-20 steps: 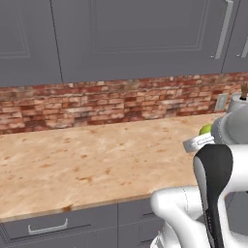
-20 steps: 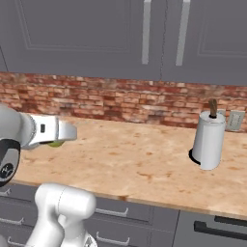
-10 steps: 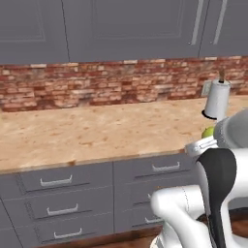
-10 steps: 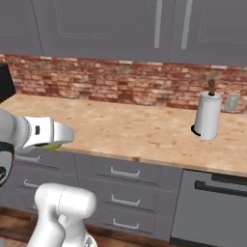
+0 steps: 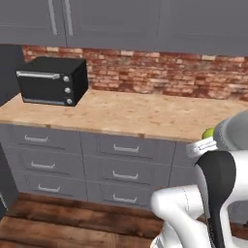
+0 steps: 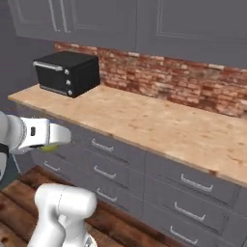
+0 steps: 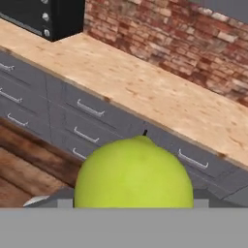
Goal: Place the liquor on the top shelf of the fridge to keep it out of children's reach, and place the onion and pear on lower shelves for easy access.
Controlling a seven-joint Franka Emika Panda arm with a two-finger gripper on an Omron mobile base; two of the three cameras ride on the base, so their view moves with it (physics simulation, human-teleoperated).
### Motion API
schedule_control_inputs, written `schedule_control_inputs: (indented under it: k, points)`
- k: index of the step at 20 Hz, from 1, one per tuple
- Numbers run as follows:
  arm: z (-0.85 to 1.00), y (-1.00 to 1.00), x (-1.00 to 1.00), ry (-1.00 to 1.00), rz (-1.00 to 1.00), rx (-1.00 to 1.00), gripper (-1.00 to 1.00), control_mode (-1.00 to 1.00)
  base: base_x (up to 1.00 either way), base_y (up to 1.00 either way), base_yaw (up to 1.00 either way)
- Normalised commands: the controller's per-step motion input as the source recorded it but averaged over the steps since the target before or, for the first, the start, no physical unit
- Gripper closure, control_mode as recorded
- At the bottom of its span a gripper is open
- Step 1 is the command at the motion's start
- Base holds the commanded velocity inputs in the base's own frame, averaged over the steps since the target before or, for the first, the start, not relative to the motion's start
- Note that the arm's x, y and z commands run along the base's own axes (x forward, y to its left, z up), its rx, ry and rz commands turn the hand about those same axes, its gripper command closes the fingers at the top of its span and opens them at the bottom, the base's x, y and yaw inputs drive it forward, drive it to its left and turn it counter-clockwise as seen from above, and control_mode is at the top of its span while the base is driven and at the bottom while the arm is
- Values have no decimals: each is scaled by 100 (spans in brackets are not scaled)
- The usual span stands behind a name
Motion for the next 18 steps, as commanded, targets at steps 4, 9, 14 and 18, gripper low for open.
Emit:
schedule_control_inputs:
  k: [4,9,14,18]
  points:
    - [0,0,0,0,0,0,100,100,0,84,78]
    - [0,0,0,0,0,0,100,100,0,87,77]
    - [0,0,0,0,0,0,100,100,0,92,72]
    - [0,0,0,0,0,0,100,100,9,96,62]
